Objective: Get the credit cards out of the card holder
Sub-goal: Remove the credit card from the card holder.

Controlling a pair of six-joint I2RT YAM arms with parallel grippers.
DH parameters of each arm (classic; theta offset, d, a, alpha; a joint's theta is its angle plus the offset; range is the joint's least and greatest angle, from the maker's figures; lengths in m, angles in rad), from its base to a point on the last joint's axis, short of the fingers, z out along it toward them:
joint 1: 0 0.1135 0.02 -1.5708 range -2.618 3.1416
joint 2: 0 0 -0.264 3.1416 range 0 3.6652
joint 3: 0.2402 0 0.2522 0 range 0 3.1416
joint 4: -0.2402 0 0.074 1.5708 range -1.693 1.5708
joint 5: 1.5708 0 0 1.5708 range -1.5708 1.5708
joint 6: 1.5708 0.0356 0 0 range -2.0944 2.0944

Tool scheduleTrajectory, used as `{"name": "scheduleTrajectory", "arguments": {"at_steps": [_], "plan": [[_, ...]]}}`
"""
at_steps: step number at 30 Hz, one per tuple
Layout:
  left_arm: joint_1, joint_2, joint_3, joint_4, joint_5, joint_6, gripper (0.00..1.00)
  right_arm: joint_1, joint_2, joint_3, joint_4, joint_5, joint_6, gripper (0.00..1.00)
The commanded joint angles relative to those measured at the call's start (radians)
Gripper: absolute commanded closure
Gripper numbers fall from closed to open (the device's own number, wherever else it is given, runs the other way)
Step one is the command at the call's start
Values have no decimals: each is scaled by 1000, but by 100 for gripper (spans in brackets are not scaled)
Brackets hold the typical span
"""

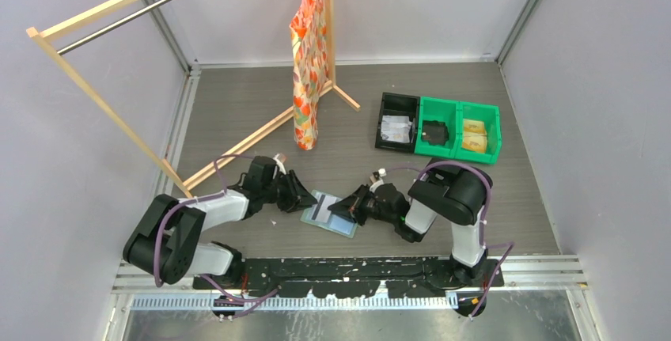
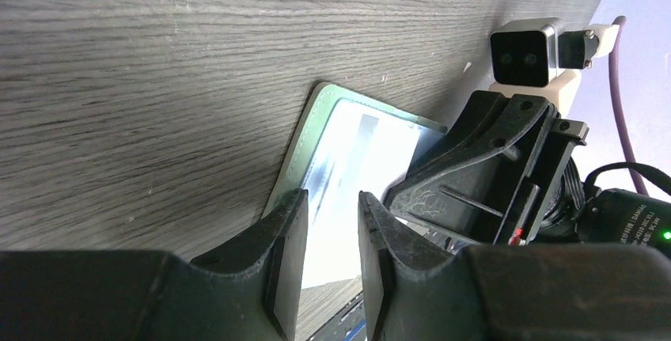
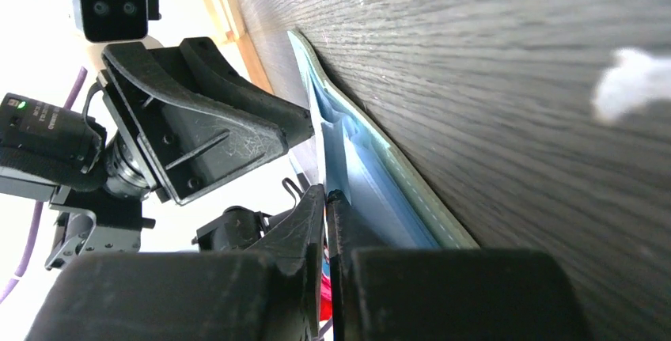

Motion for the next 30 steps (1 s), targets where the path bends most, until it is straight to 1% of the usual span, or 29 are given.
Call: {"name": "scheduleTrajectory", "arguments": {"at_steps": [1,5,9,12,15,17,23,27,30], "plan": [[17,51,-32,-51,-64,25,68,-29,39,-51,-5,-16,34,91],[26,63,-32,-51,-63,26,68,-32,57,-59,15,-39,42,91],[28,58,-32,-55,-60,26,68,-31,49,-73,-3,-37,30,90],[28,50,-31,-58,-54,26,68,-30,16,-76,-63,-29,7,87],[28,37,-26,-70,-51,29,68,-30,-23,-66,-137,-22,-20,79],[28,31,-22,-77,-49,32,68,-30,-32,-58,-150,-21,-28,77],[27,-2,-16,-83,-18,35,68,-30,13,-52,-65,-36,-15,78],[27,-21,-6,-103,-10,47,68,-29,49,-30,-11,-54,-8,74],[28,-19,-4,-108,-5,52,68,-29,58,-19,19,-58,-5,74]]}}
